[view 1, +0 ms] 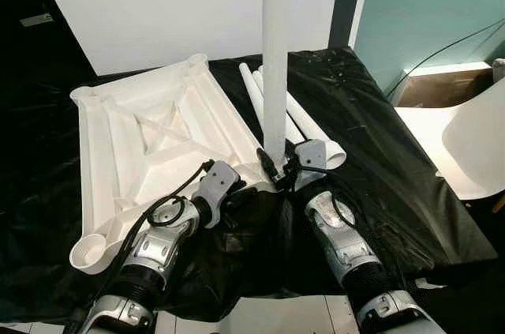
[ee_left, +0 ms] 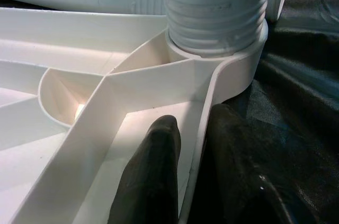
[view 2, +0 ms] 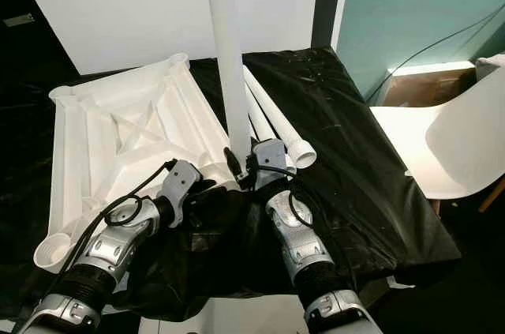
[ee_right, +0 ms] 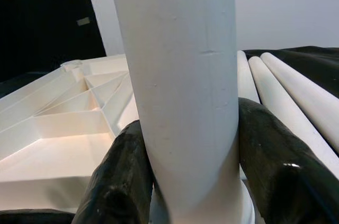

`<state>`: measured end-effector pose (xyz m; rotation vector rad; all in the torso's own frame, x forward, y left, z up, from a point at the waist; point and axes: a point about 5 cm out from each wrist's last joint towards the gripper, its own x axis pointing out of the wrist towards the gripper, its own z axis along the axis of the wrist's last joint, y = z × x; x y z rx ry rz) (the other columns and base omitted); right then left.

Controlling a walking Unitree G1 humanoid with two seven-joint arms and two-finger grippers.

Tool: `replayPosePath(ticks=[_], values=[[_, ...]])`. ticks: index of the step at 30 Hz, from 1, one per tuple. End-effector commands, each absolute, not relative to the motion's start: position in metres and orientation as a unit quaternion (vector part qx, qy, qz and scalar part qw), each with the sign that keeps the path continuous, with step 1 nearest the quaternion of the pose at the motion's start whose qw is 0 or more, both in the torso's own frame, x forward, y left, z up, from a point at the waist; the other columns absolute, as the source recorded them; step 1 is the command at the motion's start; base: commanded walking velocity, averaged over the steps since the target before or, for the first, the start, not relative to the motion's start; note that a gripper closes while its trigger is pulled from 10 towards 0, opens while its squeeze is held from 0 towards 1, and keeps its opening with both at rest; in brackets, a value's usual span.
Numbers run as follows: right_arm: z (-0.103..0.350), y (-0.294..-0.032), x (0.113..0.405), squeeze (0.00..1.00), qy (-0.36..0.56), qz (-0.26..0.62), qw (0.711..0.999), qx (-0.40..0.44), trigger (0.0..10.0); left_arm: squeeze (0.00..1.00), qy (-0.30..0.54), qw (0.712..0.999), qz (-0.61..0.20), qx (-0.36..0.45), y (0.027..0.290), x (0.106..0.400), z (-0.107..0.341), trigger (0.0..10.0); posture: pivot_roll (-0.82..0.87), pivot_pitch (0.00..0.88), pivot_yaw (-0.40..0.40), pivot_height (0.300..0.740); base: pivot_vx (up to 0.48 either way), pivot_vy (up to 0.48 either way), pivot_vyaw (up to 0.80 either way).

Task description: Building children table

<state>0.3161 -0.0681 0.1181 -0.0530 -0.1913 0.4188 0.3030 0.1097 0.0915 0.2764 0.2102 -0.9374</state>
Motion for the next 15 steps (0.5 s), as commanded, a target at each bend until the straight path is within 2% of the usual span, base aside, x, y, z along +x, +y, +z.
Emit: replayPosePath(ticks=[1, 3, 4, 5, 6, 9, 11, 12, 13, 15], values=[[0.103, -0.086, 0.319, 0.0, -0.051, 0.156, 0.986, -0.026, 3.6, 0.0, 0.149, 0.858, -0.47, 0.14, 0.111, 0.293, 0.072, 10.0, -0.03, 0.0, 0.057, 0.74, 0.0, 0.0, 0.0], [0.104, -0.087, 0.32, 0.0, -0.049, 0.155, 0.986, -0.029, 3.6, 0.0, 0.15, 0.859, -0.47, 0.14, 0.111, 0.292, 0.072, 10.0, -0.03, 0.0, 0.057, 0.74, 0.0, 0.0, 0.0], [0.104, -0.087, 0.32, 0.0, -0.05, 0.16, 0.985, -0.04, 10.0, 0.0, 0.15, 0.859, -0.47, 0.14, 0.112, 0.292, 0.071, 10.0, -0.03, 0.0, 0.056, 0.74, 0.0, 0.0, 0.0], [0.104, -0.087, 0.32, 0.0, -0.05, 0.16, 0.985, -0.04, 10.0, 0.0, 0.15, 0.859, -0.47, 0.14, 0.112, 0.292, 0.071, 10.0, -0.03, 0.0, 0.056, 0.74, 0.0, 0.0, 0.0], [0.104, -0.086, 0.321, 1.0, -0.045, 0.179, 0.982, -0.039, 10.0, 0.0, 0.151, 0.859, -0.469, 0.139, 0.112, 0.291, 0.07, 10.0, -0.03, 0.0, 0.056, 0.74, 0.0, 0.0, 0.0], [0.103, -0.084, 0.321, 1.0, -0.042, 0.195, 0.979, -0.038, 10.0, 0.0, 0.151, 0.859, -0.469, 0.139, 0.112, 0.291, 0.07, 10.0, -0.03, 0.0, 0.055, 0.74, 0.0, 0.0, 0.0], [0.104, -0.078, 0.319, 1.0, -0.04, 0.26, 0.964, -0.033, 10.0, 0.0, 0.151, 0.859, -0.469, 0.138, 0.111, 0.292, 0.07, 10.0, -0.04, 0.0, 0.055, 0.74, 0.0, 0.0, 0.0], [0.104, -0.078, 0.319, 1.0, -0.04, 0.26, 0.964, -0.033, 10.0, 0.0, 0.151, 0.859, -0.469, 0.138, 0.111, 0.292, 0.07, 10.0, -0.04, 0.0, 0.055, 0.74, 0.0, 0.0, 0.0], [0.107, -0.078, 0.318, 0.0, -0.045, 0.291, 0.955, -0.036, 10.0, 0.0, 0.15, 0.859, -0.47, 0.138, 0.11, 0.292, 0.07, 10.0, -0.04, 0.0, 0.055, 0.74, 0.0, 0.0, 0.0], [0.113, -0.081, 0.319, 0.0, -0.054, 0.33, 0.941, -0.048, 10.0, 0.0, 0.15, 0.858, -0.471, 0.138, 0.109, 0.292, 0.07, 10.0, -0.04, 0.0, 0.055, 0.74, 0.0, 0.0, 0.0]])
